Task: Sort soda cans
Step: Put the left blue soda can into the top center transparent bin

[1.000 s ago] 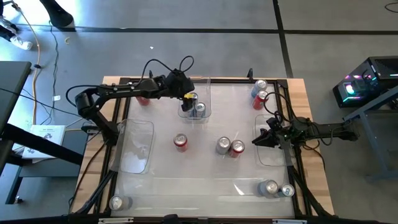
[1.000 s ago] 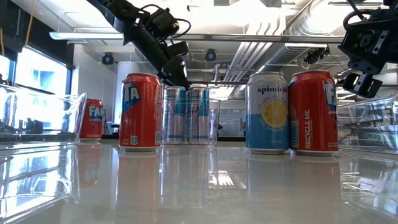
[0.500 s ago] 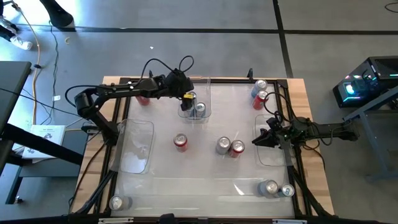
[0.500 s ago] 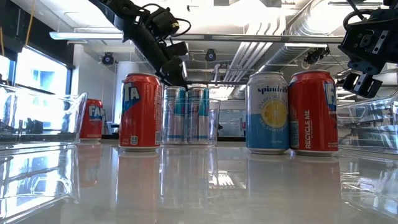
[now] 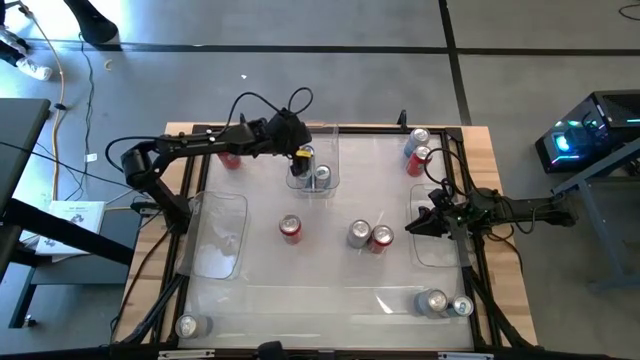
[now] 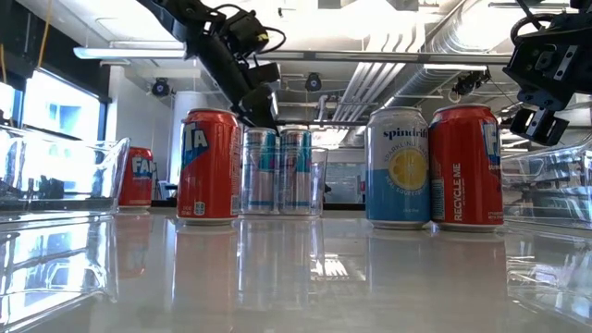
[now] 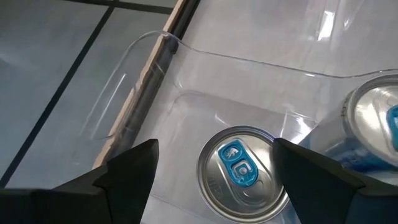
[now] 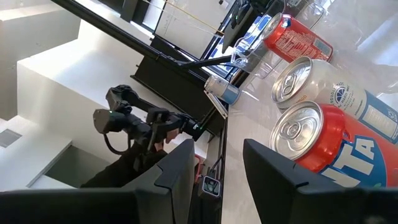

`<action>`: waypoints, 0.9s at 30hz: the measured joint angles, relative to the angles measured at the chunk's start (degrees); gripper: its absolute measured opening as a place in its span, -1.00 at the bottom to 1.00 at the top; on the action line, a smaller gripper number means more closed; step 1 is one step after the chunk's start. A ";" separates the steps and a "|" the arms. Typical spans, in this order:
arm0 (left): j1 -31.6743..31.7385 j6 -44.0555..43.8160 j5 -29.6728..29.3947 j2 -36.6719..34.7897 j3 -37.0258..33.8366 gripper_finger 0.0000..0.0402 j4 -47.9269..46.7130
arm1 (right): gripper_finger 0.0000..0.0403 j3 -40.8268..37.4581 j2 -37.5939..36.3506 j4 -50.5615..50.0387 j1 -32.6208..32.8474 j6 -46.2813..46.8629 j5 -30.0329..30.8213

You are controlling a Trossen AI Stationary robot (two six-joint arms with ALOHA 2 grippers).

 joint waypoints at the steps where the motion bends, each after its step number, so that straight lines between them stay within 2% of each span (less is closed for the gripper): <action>1: 0.02 -0.01 -0.16 0.03 0.38 0.54 -0.14 | -0.34 0.01 0.00 -0.01 0.00 0.00 -0.02; 13: 0.04 -2.94 1.59 0.00 0.96 0.54 -1.85 | -0.34 -0.01 0.01 0.00 0.00 -0.01 0.01; 18: 0.02 -2.78 5.01 0.00 0.96 0.54 -0.54 | -0.34 -0.02 0.01 0.01 -0.01 0.00 0.01; 27: -0.02 -0.40 4.29 0.21 1.00 0.54 -1.58 | -0.34 0.01 -0.01 -0.01 -0.01 0.00 -0.01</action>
